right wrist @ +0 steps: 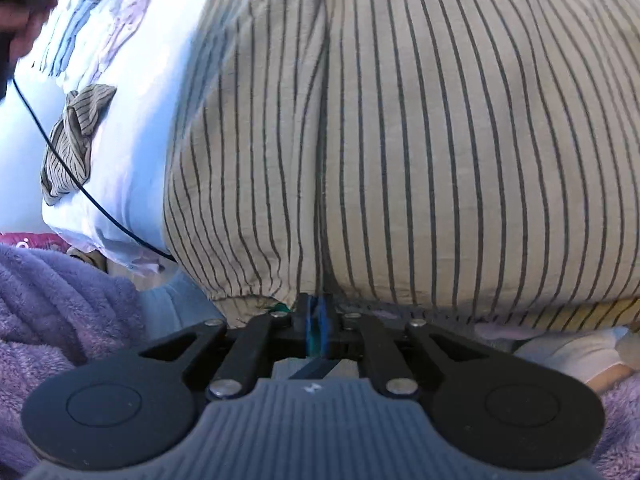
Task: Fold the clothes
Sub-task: 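Fold the shirt side over toward the collar line and open both tools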
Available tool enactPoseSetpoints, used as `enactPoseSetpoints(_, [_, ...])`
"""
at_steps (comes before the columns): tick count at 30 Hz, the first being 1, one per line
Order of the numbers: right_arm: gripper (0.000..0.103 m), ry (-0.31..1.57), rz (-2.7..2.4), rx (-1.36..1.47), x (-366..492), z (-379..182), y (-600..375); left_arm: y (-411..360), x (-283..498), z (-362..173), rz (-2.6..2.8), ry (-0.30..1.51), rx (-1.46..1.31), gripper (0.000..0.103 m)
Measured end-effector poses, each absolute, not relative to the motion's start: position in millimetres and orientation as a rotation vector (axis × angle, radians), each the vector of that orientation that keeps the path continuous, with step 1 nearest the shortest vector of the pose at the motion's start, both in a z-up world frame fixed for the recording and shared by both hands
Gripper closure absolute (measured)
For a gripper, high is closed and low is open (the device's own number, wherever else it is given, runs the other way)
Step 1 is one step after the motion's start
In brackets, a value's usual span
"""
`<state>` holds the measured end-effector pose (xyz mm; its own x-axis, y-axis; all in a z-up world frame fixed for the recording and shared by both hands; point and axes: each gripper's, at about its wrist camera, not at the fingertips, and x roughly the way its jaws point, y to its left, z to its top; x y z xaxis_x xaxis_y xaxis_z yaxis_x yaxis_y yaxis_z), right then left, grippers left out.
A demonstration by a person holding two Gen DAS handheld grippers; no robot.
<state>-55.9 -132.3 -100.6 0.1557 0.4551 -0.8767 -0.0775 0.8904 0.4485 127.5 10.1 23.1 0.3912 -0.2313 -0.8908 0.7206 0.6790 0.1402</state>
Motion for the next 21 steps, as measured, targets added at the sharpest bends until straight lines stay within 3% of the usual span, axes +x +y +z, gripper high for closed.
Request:
enactPoseSetpoints(2, [0.070, 1.314, 0.409, 0.245, -62.9, -94.9, -122.6, 21.3, 103.8, 16.3, -0.639, 1.015, 0.549, 0.061])
enactPoseSetpoints(10, [0.071, 1.087, 0.473, -0.091, -91.1, -73.2, -84.2, 56.6, 27.3, -11.1, -0.595, 1.073, 0.390, 0.061])
enactPoseSetpoints(21, [0.071, 0.862, 0.531, -0.641, -148.5, -95.0, -47.7, 69.5, -15.9, -20.3, -0.498, 1.115, 0.179, 0.061])
